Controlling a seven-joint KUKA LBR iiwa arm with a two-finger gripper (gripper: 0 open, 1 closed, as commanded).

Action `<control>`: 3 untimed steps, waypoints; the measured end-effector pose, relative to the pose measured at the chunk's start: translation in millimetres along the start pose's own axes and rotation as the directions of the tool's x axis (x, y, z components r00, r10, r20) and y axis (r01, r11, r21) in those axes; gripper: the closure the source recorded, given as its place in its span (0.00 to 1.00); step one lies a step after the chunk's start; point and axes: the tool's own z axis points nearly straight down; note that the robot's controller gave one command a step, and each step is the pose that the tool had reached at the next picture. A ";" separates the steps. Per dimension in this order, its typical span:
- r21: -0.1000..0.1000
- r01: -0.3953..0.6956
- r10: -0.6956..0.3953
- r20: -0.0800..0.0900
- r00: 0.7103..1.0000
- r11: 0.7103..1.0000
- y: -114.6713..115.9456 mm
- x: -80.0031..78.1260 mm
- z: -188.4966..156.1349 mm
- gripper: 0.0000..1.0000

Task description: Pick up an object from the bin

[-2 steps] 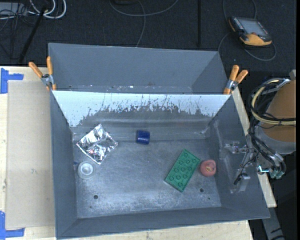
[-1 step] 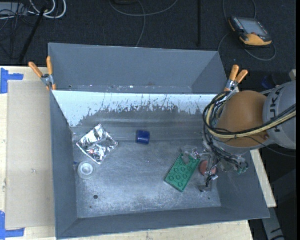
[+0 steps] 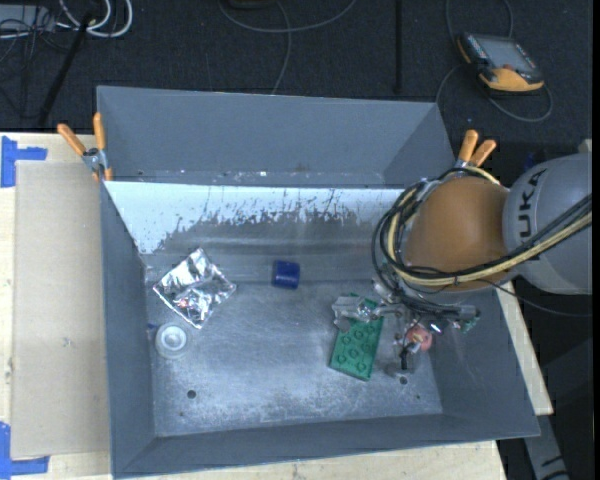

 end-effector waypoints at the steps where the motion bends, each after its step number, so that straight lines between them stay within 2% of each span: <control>1: 0.000 0.000 0.000 0.000 1.000 1.000 -0.1 -0.1 0.1 0.00; 3: 0.001 0.004 -0.004 0.000 1.000 1.000 0.1 -0.5 0.1 0.00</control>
Offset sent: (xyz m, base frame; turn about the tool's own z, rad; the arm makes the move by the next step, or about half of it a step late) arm 0.0000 0.0000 0.0000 0.0000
